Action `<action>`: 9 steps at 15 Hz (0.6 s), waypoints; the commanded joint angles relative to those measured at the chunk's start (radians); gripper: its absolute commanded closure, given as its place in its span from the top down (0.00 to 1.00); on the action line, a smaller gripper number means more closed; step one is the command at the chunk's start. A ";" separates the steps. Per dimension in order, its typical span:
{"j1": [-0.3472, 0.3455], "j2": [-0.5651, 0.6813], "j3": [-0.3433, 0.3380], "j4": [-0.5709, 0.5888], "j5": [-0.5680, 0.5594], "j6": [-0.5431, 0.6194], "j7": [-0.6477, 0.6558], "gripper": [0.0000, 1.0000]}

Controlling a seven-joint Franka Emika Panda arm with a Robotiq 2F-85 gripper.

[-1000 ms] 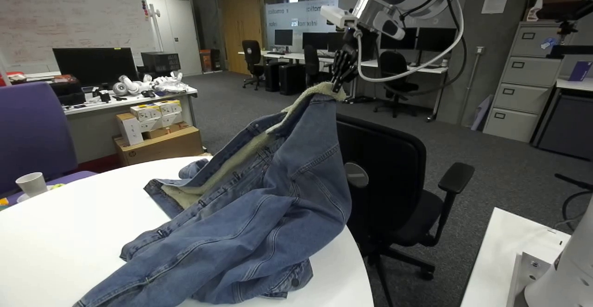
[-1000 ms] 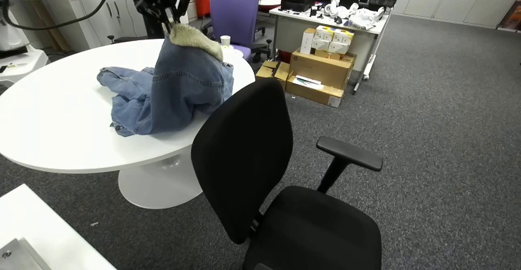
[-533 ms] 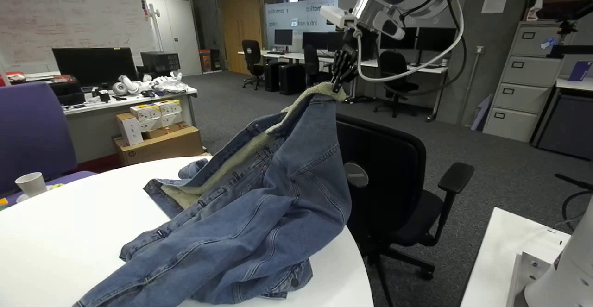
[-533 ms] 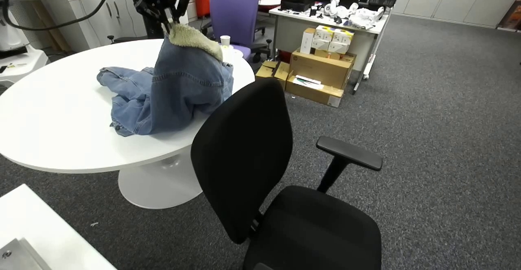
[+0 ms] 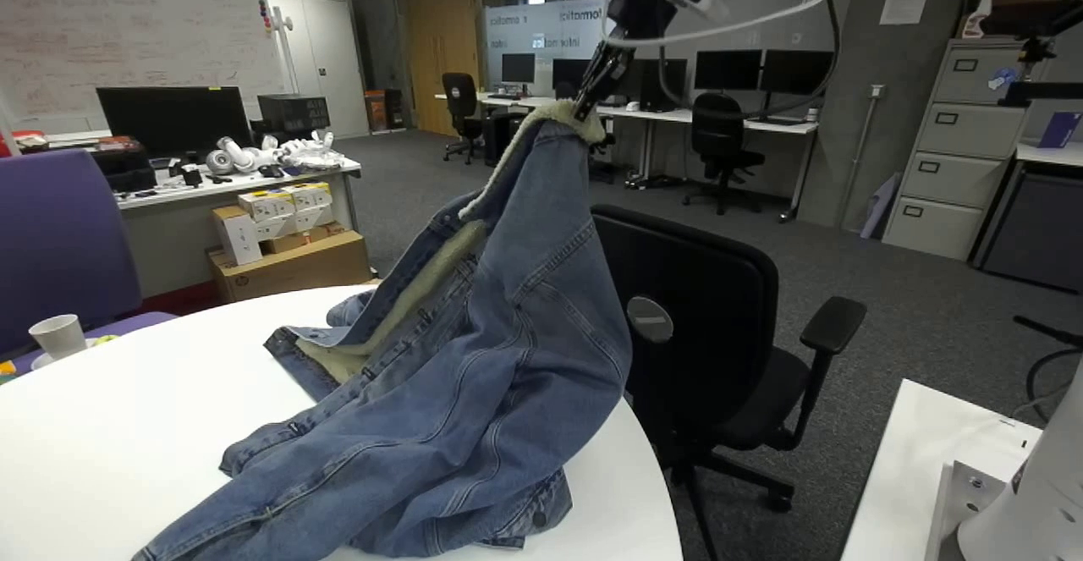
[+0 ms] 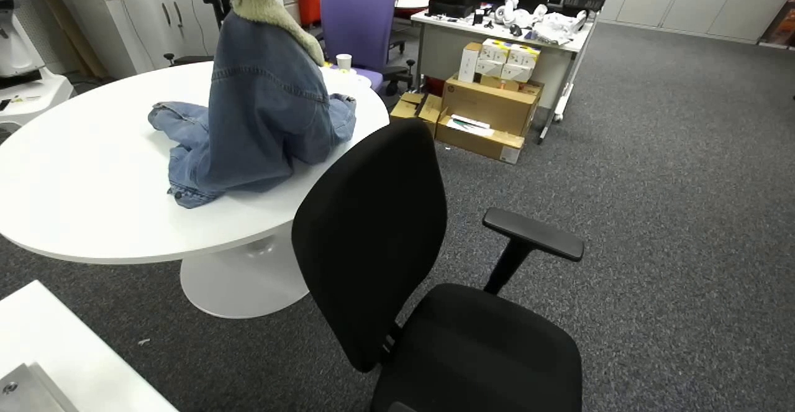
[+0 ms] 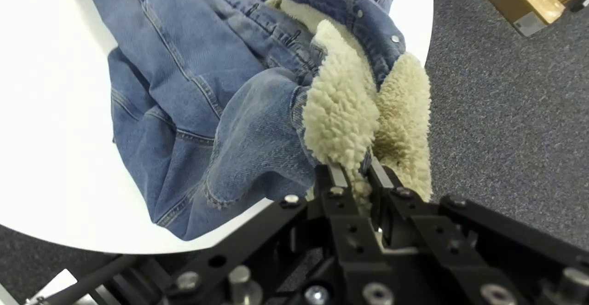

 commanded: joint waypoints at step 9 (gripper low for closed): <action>-0.155 0.101 -0.162 0.293 0.015 -0.099 0.294 0.04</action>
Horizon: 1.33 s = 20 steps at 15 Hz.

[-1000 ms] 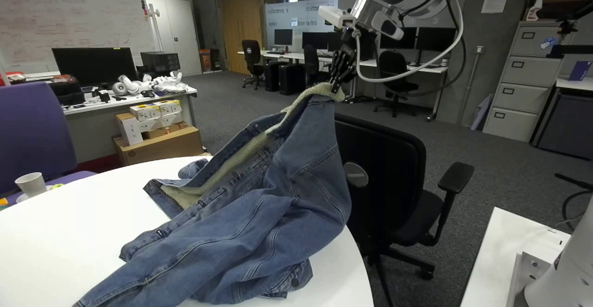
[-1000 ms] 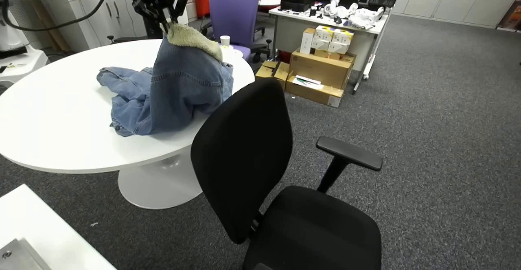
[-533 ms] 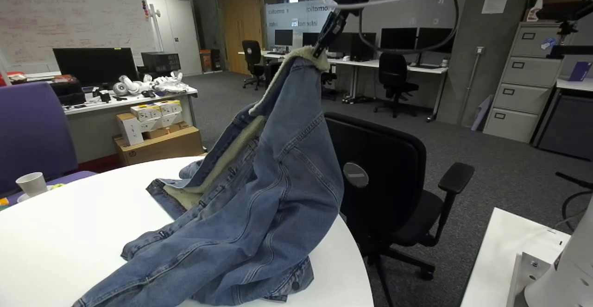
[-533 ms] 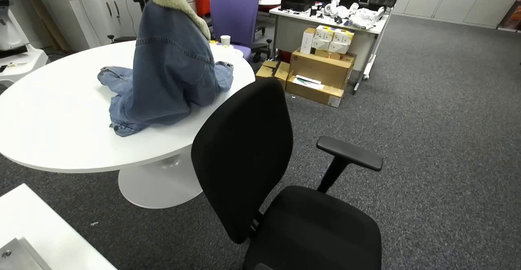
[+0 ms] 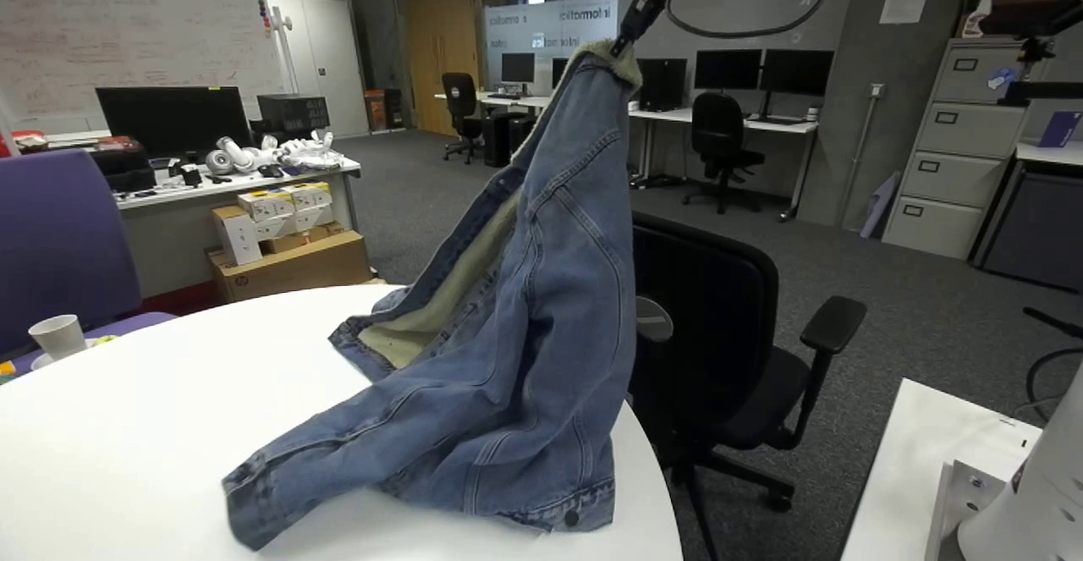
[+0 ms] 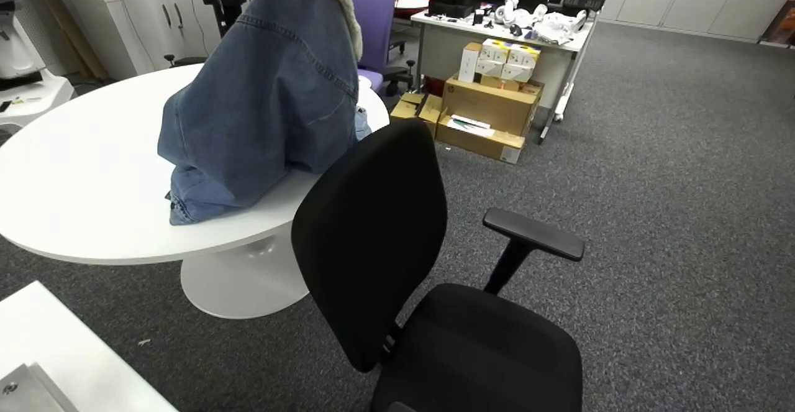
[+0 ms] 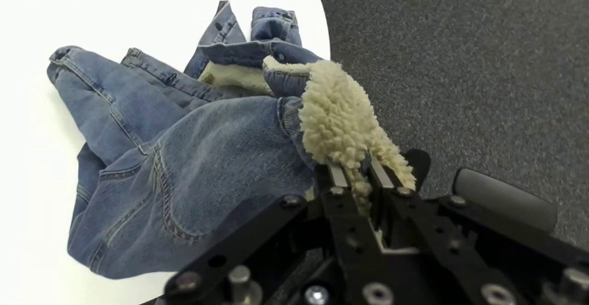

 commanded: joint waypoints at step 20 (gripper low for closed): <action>-0.058 0.020 -0.077 0.129 0.053 -0.015 0.087 0.04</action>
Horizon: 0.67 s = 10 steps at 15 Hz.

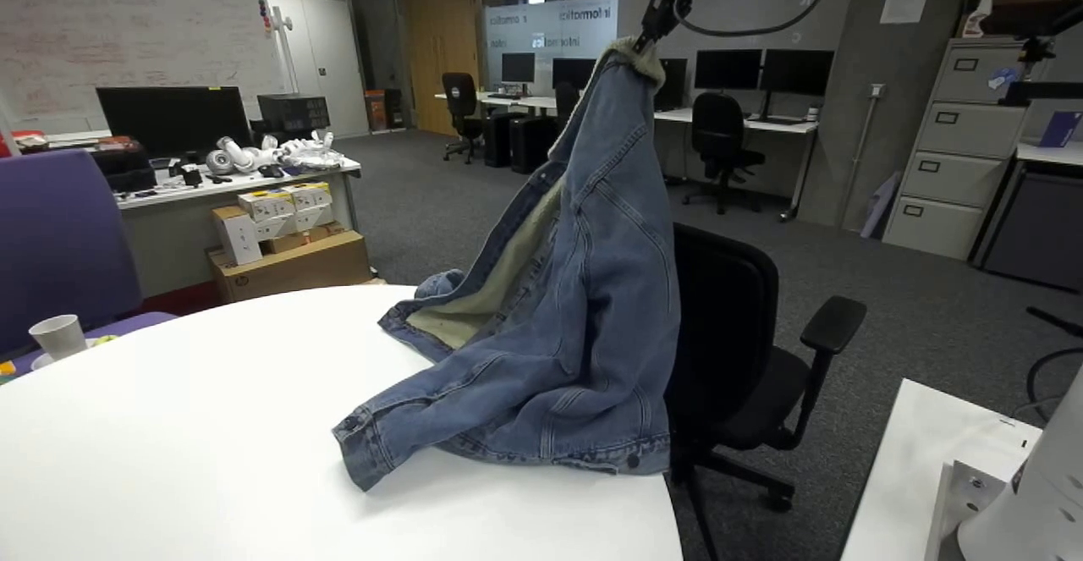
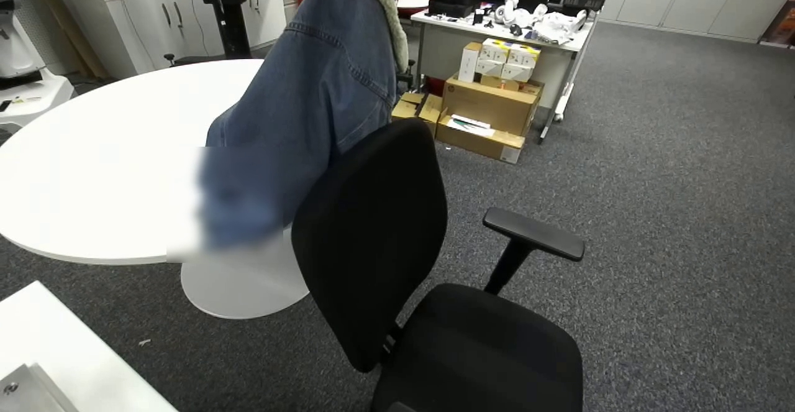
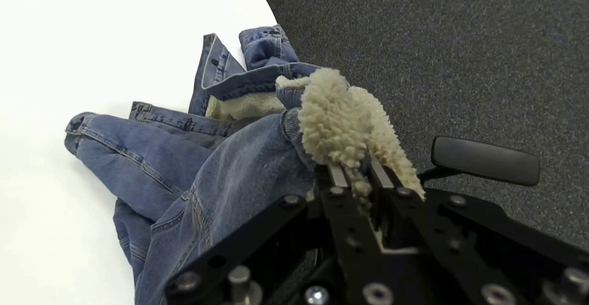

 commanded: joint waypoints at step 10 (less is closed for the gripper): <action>-0.116 0.134 -0.181 0.348 0.178 -0.052 0.064 0.04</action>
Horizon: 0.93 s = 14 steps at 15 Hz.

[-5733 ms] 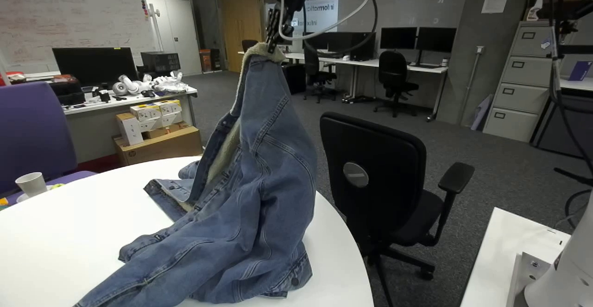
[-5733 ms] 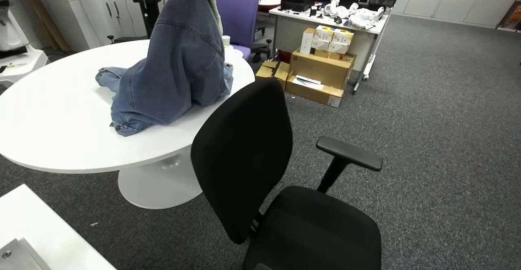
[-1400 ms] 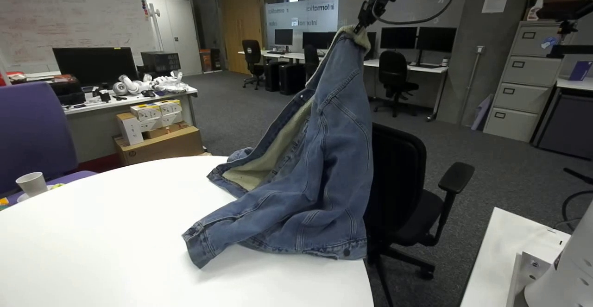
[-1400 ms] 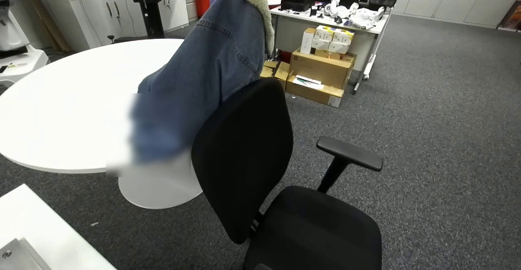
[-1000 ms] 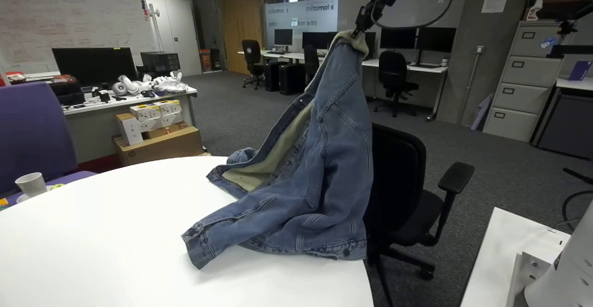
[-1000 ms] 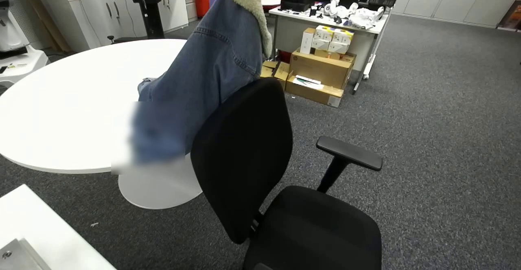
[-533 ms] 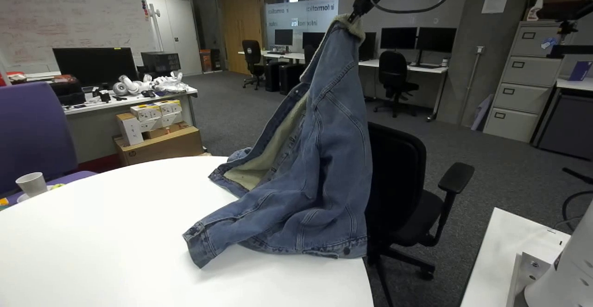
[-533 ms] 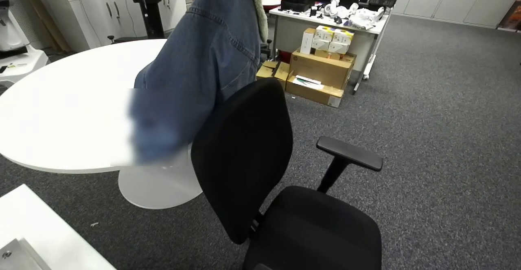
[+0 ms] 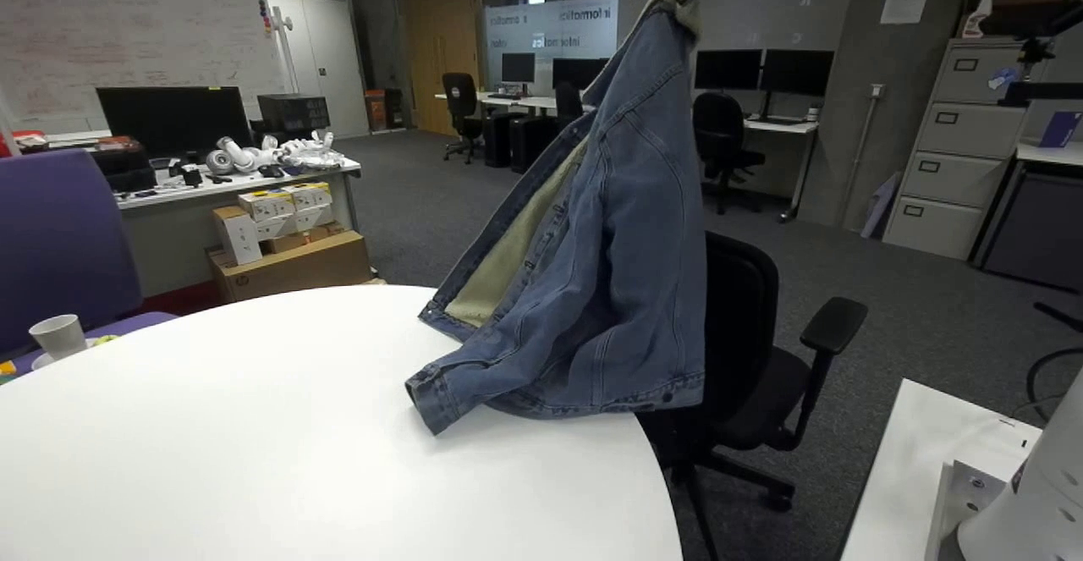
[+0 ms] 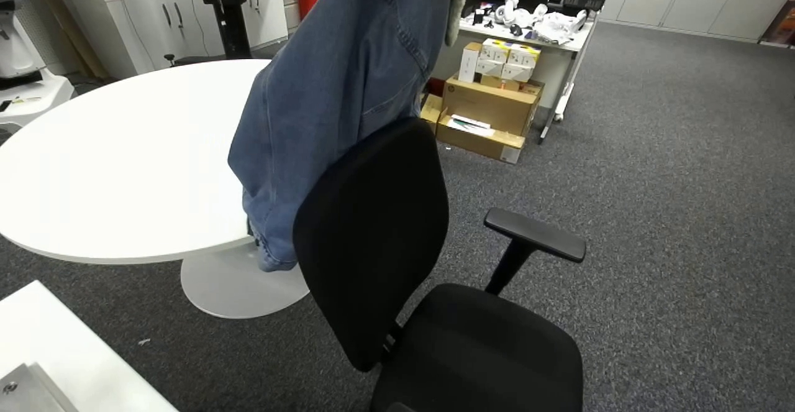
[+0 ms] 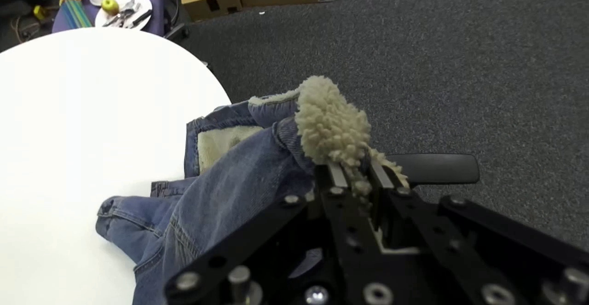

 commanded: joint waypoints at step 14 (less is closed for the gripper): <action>-0.035 0.640 -0.313 0.178 -0.249 0.069 0.067 0.04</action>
